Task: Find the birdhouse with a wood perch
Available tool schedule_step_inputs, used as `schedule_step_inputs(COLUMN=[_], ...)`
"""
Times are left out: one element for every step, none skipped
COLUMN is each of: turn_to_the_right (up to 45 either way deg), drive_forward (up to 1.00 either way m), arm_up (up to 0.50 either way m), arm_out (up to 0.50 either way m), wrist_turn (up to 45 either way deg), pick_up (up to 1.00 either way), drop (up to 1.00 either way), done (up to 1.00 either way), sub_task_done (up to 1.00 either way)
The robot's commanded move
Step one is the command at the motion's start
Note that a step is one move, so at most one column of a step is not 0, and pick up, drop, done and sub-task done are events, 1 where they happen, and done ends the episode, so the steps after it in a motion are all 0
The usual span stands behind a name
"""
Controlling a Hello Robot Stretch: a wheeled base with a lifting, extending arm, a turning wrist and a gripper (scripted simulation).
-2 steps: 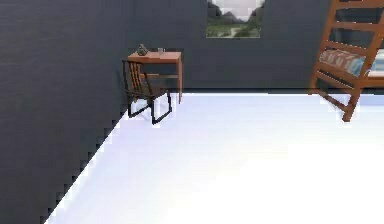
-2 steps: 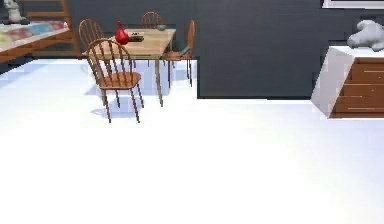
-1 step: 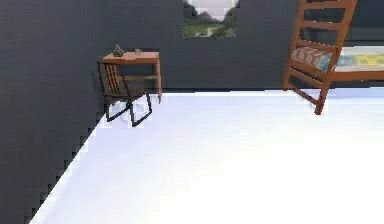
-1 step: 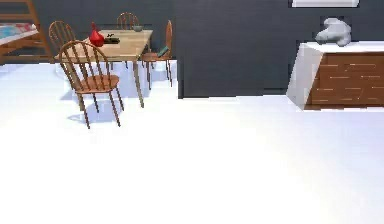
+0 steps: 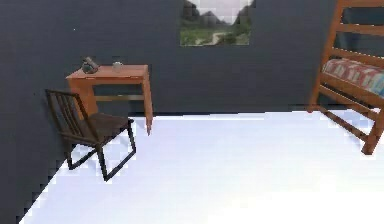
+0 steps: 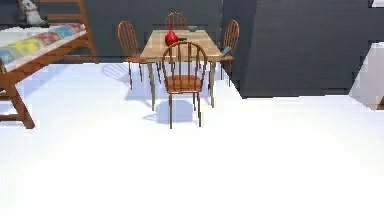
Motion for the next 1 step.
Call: schedule_step_inputs(turn_to_the_right=[0.0], drive_forward=[1.0], arm_up=[0.0], arm_out=[0.0], wrist_turn=[0.0], pick_up=[0.0], drop=[0.0], done=[0.0], sub_task_done=[0.0])
